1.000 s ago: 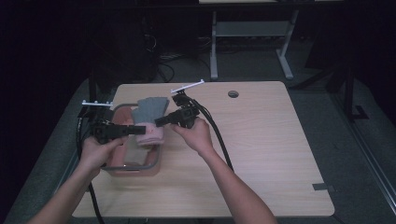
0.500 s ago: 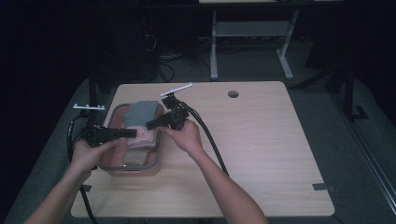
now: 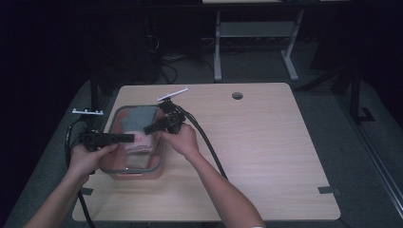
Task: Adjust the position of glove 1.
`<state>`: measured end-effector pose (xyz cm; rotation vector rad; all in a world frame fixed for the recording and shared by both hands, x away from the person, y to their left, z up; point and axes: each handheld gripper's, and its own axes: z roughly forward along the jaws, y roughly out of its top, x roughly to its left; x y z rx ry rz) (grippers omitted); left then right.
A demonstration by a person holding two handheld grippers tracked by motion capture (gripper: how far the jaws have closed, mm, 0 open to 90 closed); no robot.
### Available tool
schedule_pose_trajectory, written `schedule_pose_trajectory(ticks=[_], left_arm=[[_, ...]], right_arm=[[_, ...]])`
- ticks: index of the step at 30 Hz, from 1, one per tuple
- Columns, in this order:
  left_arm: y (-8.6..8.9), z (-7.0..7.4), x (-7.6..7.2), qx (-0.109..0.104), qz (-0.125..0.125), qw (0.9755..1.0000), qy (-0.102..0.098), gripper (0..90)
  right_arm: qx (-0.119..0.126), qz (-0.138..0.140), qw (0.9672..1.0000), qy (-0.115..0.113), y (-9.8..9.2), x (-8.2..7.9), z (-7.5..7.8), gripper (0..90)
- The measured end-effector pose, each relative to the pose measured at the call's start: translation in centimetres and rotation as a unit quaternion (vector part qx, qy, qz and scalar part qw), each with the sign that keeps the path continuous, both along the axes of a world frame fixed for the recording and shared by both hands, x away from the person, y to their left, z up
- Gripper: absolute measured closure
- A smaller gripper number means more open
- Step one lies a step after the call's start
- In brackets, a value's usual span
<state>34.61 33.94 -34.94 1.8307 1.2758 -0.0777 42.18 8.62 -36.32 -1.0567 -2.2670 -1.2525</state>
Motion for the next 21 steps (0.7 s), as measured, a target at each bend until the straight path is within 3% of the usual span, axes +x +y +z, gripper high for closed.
schedule_pose_trajectory(ticks=[7, 21], left_arm=[[0.4, -1.1, 0.2, 0.016, 0.004, 0.9998, 0.010, 68.1], [0.5, -2.8, 0.3, 0.042, 0.008, 0.9985, 0.034, 68.2]], right_arm=[[-0.009, 0.003, 0.9999, 0.009, 0.8, 0.4, -1.0, 73.2], [-0.060, 0.017, 0.9981, -0.004, 1.9, 0.1, -1.8, 72.4]])
